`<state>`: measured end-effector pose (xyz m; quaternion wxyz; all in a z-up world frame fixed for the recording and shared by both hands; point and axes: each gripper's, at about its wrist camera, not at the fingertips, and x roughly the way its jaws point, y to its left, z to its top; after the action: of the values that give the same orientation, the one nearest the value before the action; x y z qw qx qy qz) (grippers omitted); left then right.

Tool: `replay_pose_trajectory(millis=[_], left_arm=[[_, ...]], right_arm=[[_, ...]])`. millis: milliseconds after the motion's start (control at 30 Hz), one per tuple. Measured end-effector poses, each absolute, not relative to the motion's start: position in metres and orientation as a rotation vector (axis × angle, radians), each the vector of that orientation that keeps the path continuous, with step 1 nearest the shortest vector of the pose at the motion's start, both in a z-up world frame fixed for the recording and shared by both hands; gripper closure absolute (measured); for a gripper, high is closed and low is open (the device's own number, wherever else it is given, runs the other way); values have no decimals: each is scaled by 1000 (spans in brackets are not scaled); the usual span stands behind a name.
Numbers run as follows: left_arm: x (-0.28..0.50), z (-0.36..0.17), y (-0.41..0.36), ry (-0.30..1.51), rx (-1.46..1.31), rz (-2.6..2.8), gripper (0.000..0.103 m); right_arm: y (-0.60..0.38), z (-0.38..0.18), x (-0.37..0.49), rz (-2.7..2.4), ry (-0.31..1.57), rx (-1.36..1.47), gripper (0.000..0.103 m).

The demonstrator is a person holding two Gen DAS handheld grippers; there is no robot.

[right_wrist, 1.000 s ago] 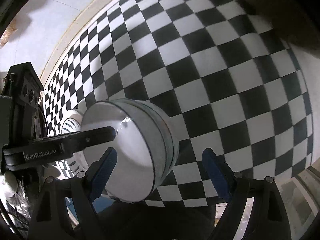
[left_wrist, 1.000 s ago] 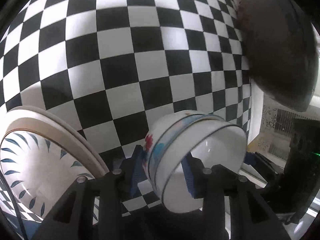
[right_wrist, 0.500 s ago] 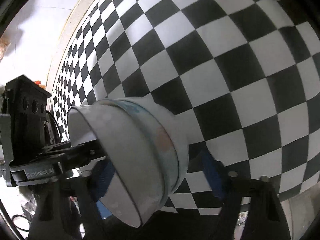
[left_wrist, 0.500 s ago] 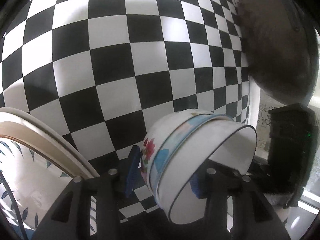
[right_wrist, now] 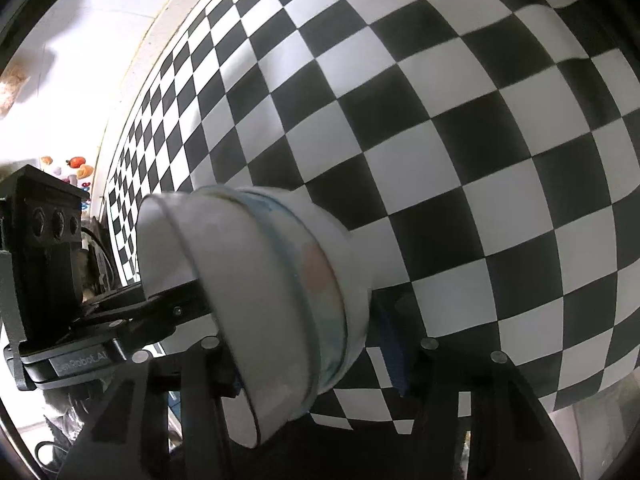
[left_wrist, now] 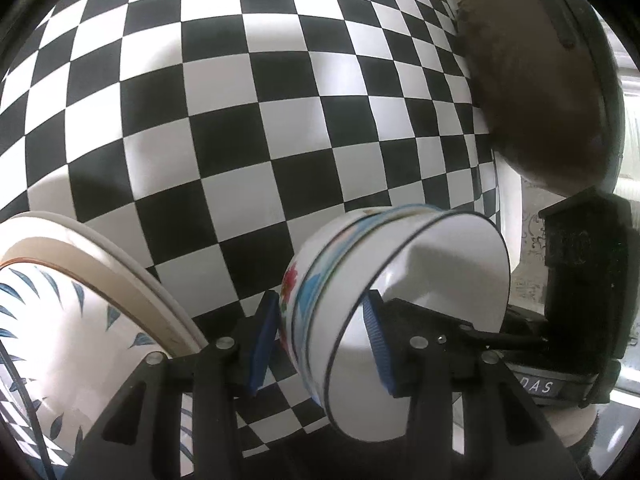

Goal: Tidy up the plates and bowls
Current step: 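Carry the nested bowl stack with both grippers toward the plate stack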

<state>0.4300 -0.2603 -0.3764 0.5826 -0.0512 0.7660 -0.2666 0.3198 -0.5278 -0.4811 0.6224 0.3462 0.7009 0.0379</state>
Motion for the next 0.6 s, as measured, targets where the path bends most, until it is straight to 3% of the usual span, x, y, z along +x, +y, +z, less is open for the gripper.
replay_pose_trajectory(millis=[233,600], left_arm=[[434,-367,-253,1756,-163,-609,64],[429,-374,-261,1763,-84,-601,64]], right_arm=[[-518,-474,326,110,1605,786,59],[-533,-481,324,126,1600,841,60]])
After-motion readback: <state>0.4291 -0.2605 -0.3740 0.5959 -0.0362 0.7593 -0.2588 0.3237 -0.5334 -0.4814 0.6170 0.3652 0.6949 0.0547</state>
